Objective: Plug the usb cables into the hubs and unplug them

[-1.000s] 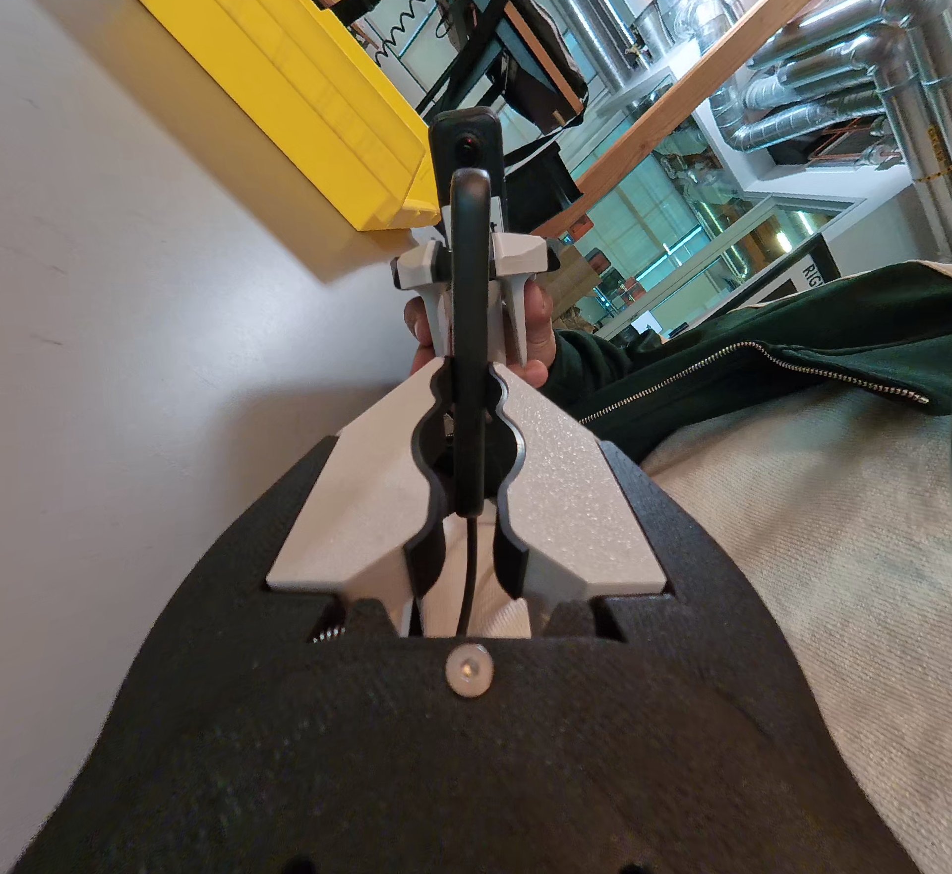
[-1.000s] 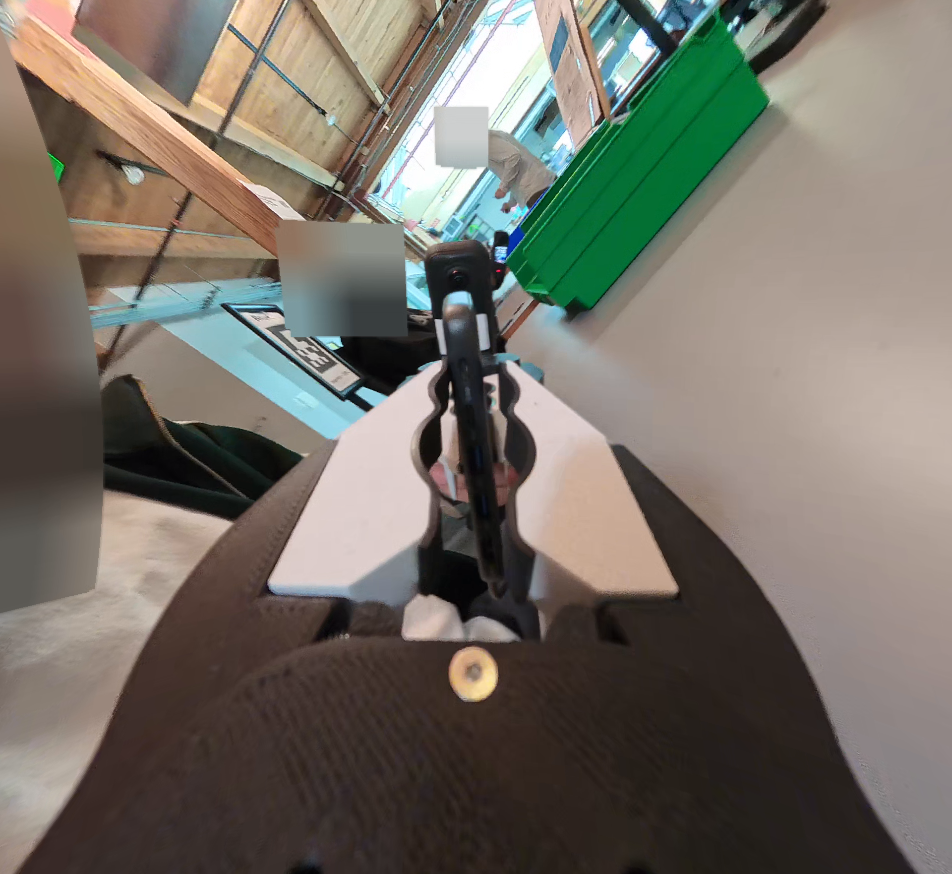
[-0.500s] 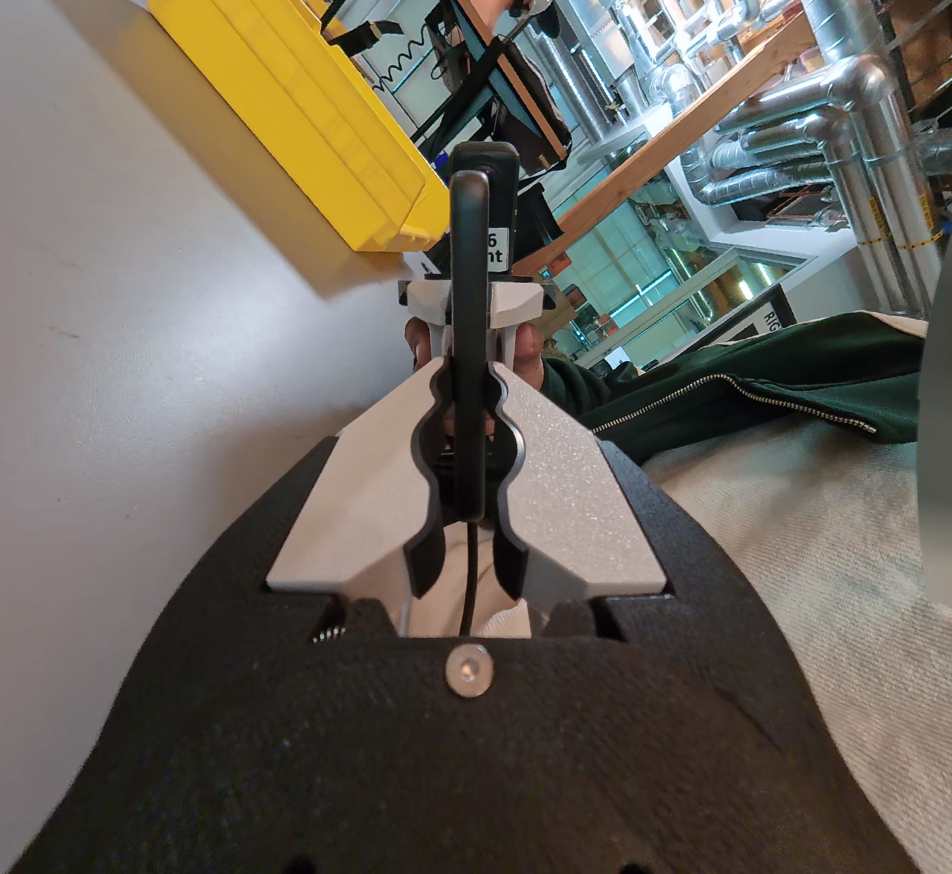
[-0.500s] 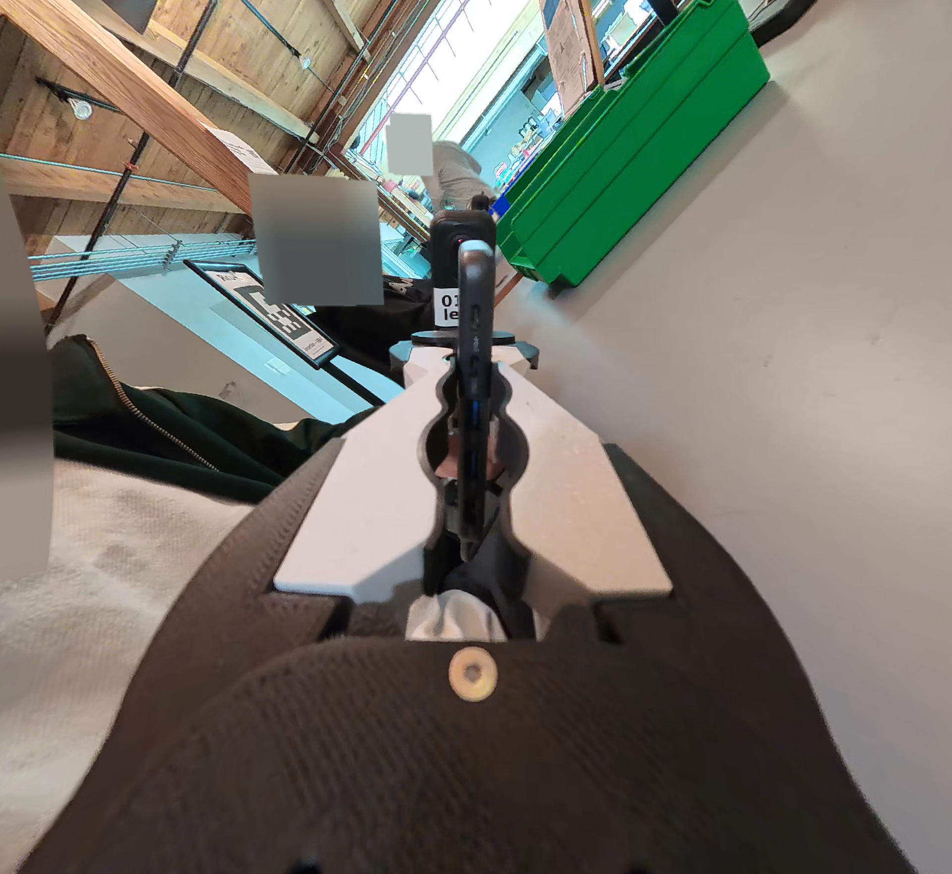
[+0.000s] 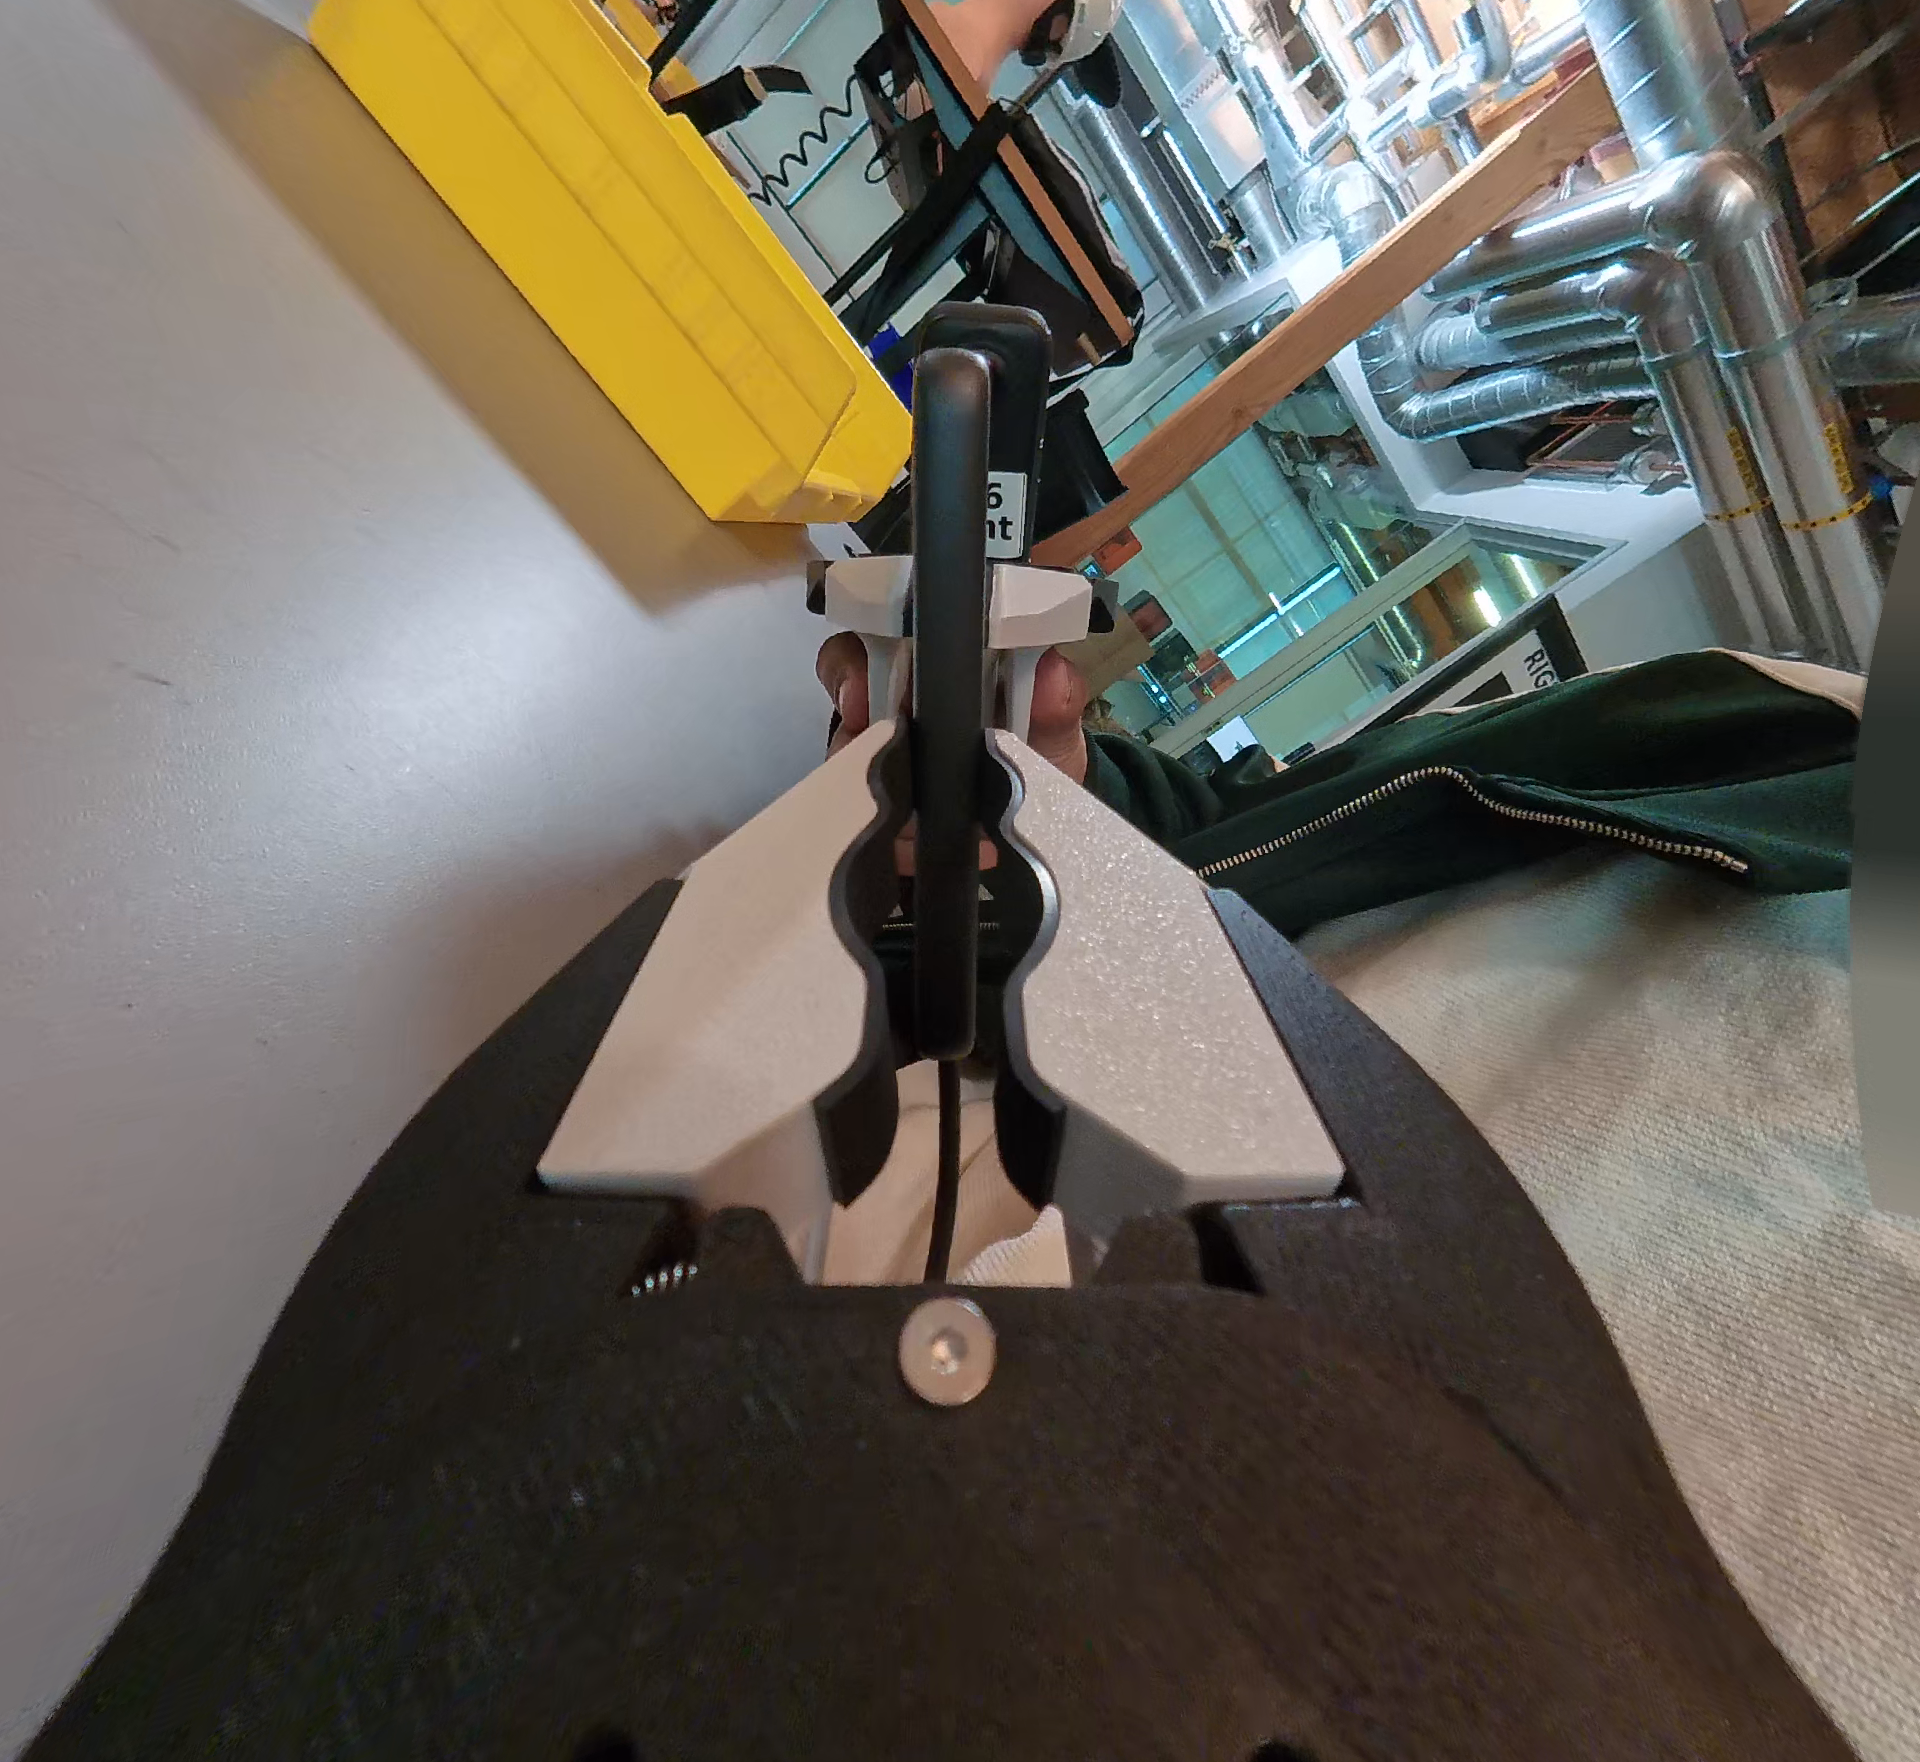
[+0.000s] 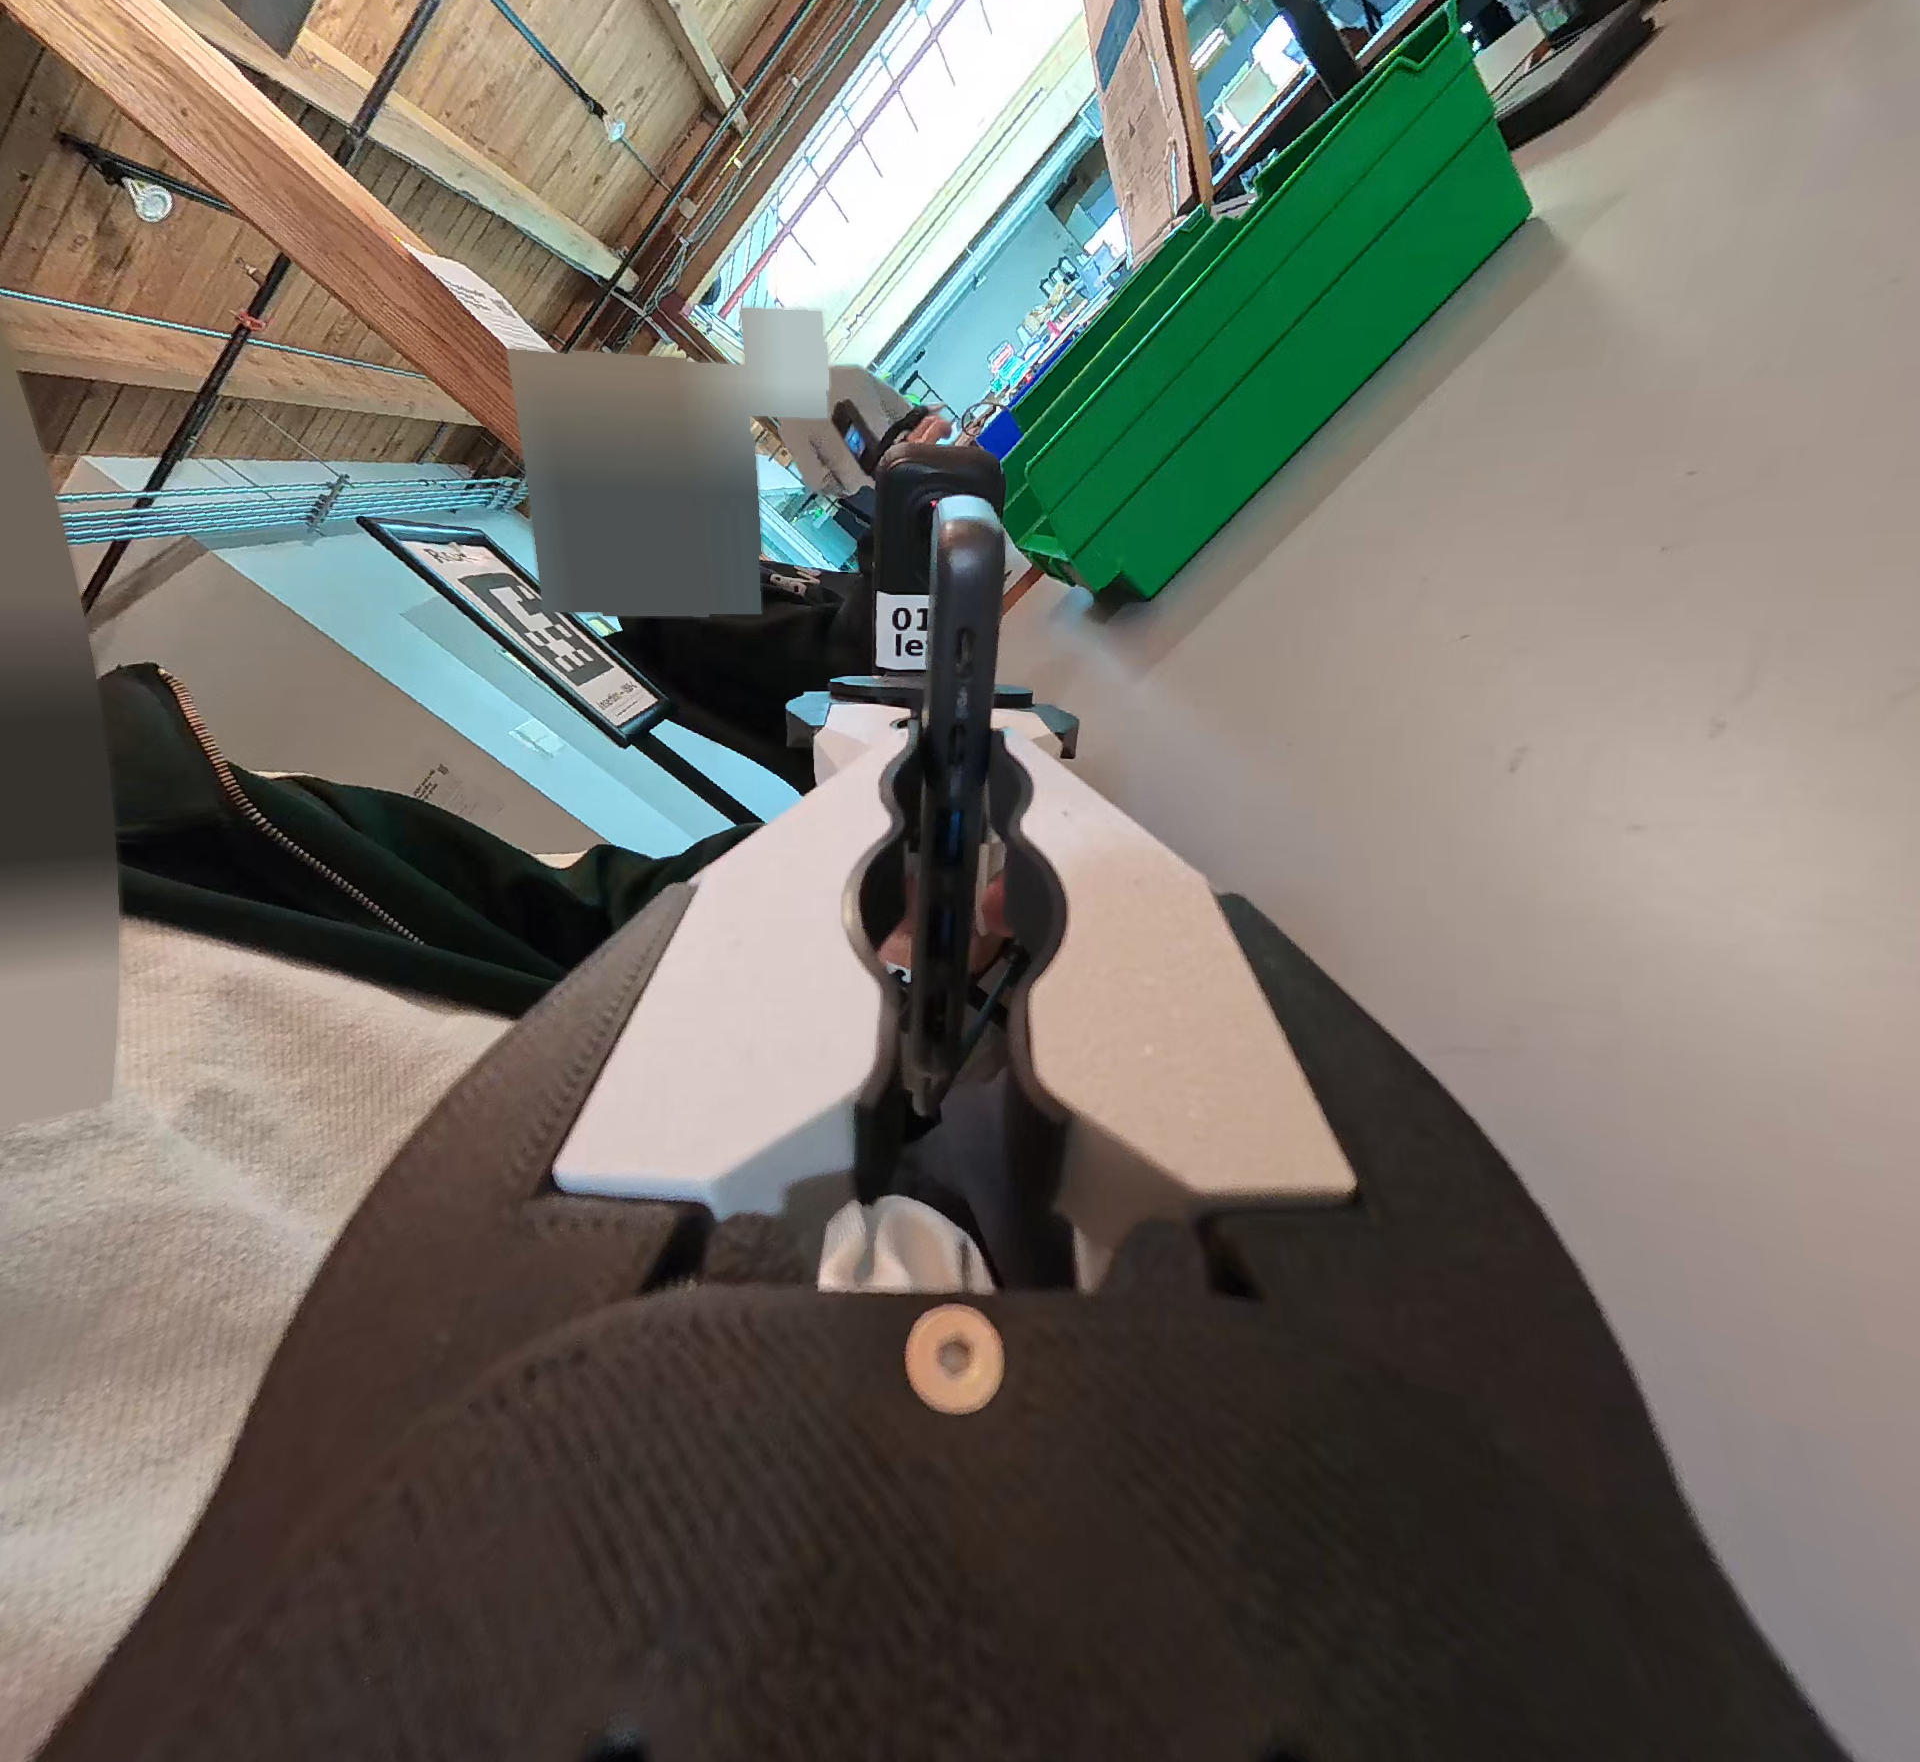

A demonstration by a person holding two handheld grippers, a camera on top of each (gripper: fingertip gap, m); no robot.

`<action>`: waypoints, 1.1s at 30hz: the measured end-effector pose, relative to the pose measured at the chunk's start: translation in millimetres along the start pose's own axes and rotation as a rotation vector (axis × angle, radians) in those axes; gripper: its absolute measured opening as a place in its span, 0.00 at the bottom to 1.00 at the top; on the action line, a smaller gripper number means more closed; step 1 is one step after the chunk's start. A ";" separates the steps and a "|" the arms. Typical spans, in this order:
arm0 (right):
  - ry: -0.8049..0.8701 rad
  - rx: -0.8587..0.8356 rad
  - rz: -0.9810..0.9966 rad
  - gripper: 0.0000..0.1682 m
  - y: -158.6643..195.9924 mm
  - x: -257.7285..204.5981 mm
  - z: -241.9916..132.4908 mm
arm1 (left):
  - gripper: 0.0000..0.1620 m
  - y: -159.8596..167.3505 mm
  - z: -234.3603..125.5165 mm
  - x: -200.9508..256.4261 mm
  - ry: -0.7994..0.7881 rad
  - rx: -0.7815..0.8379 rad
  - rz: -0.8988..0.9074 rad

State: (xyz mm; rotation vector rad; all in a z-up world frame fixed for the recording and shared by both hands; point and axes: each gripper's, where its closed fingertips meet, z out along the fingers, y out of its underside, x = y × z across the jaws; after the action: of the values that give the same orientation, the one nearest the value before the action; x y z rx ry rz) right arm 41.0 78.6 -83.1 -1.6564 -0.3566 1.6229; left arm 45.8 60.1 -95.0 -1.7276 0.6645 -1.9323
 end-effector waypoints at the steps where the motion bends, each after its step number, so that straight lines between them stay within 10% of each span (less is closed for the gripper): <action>1: 0.000 0.000 0.001 0.06 0.0 -0.1 0.1 | 0.05 -0.1 -0.1 -0.2 -0.001 0.000 0.001; 33: 0.132 0.050 -0.125 0.08 -15.3 14.6 -10.9 | 0.05 -16.7 -9.9 -5.8 -0.039 0.084 0.009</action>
State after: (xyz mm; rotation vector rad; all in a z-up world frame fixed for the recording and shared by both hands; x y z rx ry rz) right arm 58.1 95.1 -84.4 -1.6600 -0.3427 1.4127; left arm 36.3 77.1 -89.9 -1.7035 0.5676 -1.8878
